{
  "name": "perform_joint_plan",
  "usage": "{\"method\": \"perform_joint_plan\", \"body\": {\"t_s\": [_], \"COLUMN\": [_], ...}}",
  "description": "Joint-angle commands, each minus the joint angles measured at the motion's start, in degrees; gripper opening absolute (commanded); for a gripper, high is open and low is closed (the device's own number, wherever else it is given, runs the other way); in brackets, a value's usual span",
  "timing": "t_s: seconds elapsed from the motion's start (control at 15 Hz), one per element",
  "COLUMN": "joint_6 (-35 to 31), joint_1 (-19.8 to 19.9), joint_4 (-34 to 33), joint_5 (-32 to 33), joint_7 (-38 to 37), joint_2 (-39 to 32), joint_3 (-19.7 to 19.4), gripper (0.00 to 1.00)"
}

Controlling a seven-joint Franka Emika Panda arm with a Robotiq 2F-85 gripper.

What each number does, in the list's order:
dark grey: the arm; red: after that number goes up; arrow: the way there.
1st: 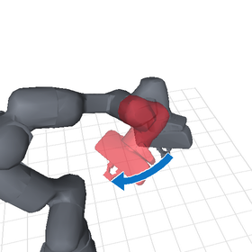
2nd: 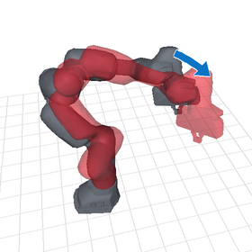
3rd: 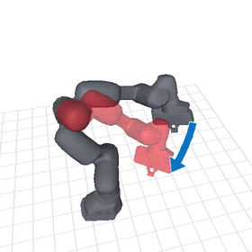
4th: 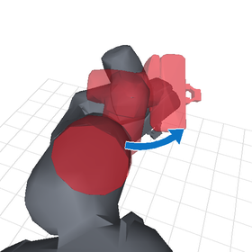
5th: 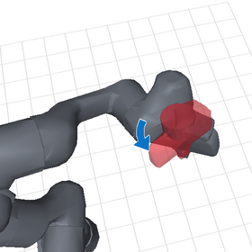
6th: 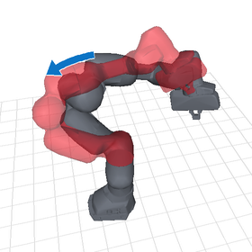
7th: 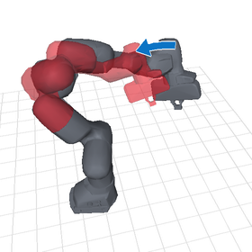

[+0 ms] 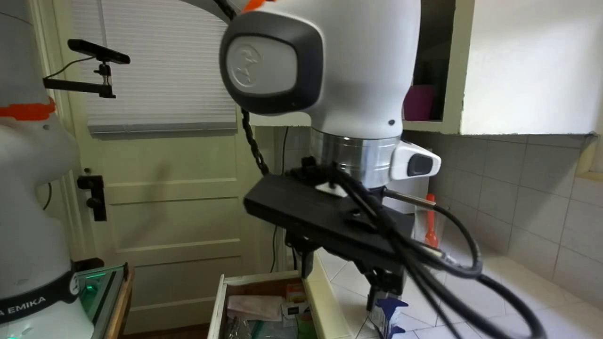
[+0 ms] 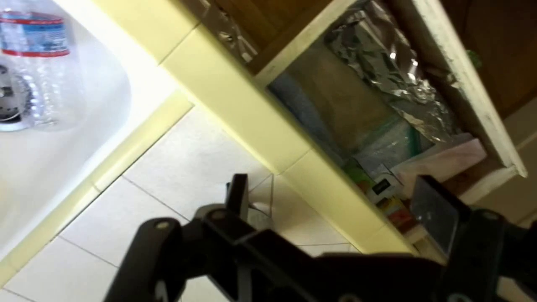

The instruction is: Put the white and blue object inside the purple cup in the open upper cabinet.

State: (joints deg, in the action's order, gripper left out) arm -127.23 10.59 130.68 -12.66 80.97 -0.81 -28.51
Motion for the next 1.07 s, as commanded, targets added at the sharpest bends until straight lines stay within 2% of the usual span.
{"method": "perform_joint_plan", "body": {"t_s": [0.0,0.2,0.53,0.67,0.8,0.87,1.0], "joint_6": [-11.1,-17.3,-17.2,-17.8,-19.6,-17.7,-18.4], "joint_1": [2.7,5.0,9.7,10.3,9.6,10.3,10.3], "joint_4": [-2.6,-1.4,-1.2,-2.0,-2.5,-1.7,-1.8], "joint_5": [1.2,-2.0,-10.5,-10.9,-8.3,-8.1,-8.1], "joint_7": [0.3,-0.7,0.7,1.2,-3.6,-1.8,-2.8], "joint_2": [-7.7,-9.8,-10.7,-11.7,-12.5,-10.9,-11.3], "joint_3": [6.4,10.3,14.7,15.7,15.6,15.9,16.4], "gripper": [1.00,1.00,1.00,1.00,1.00,1.00,1.00]}}
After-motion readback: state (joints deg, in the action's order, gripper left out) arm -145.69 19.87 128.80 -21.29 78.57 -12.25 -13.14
